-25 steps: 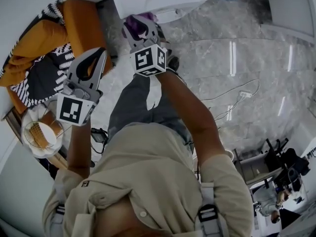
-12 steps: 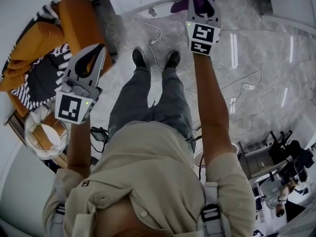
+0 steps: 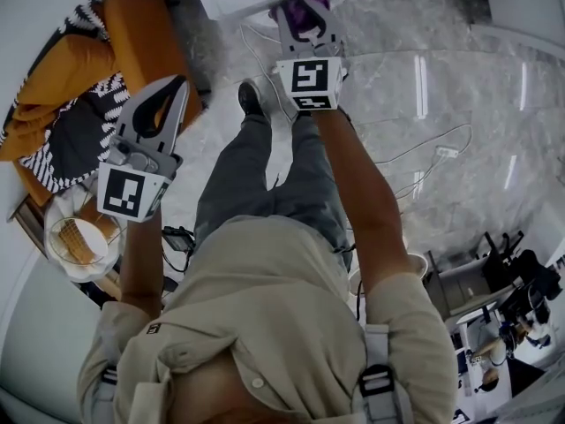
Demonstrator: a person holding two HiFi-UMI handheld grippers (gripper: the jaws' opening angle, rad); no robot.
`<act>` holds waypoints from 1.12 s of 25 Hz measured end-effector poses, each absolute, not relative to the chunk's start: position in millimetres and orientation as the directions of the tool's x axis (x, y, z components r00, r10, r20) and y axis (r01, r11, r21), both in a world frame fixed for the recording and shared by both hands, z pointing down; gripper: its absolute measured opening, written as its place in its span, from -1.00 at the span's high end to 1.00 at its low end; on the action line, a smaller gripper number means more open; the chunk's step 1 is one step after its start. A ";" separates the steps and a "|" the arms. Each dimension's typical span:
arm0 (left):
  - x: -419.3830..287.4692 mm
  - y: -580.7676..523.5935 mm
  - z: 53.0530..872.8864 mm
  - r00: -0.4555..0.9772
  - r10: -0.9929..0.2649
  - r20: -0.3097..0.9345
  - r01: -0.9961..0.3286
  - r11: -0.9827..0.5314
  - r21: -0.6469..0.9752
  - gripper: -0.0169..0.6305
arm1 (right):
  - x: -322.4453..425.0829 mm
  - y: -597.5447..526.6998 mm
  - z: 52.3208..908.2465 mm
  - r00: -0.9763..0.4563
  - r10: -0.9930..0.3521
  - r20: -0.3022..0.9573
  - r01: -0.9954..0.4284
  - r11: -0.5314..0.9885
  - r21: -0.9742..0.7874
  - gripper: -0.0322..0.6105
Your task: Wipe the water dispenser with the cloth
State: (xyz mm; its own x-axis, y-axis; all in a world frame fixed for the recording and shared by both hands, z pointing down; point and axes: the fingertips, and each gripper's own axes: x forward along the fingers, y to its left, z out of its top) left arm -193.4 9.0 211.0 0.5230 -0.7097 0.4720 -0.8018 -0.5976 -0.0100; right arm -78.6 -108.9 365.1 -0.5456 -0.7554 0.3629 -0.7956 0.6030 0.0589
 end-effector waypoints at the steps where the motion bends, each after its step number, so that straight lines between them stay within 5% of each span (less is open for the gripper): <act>1: -193.2 6.9 209.0 0.523 -0.723 0.451 -0.810 -0.587 -0.003 0.90 | -100.2 -98.2 365.4 -0.583 -0.728 0.360 -0.764 0.642 0.063 0.50; 8: -202.8 19.1 217.5 0.516 -0.707 0.484 -0.802 -0.597 -0.016 0.90 | -187.7 -54.9 375.1 -0.713 -0.591 0.377 -0.611 0.787 0.079 0.50; 21: -192.6 17.3 213.0 0.532 -0.724 0.439 -0.807 -0.590 0.004 0.90 | -65.0 -106.0 399.0 -0.539 -0.714 0.447 -0.679 0.682 0.271 0.53; 28: -199.7 19.8 215.0 0.528 -0.726 0.440 -0.811 -0.585 0.008 0.90 | -14.1 -127.8 390.7 -0.374 -0.827 0.420 -0.895 0.440 0.068 0.53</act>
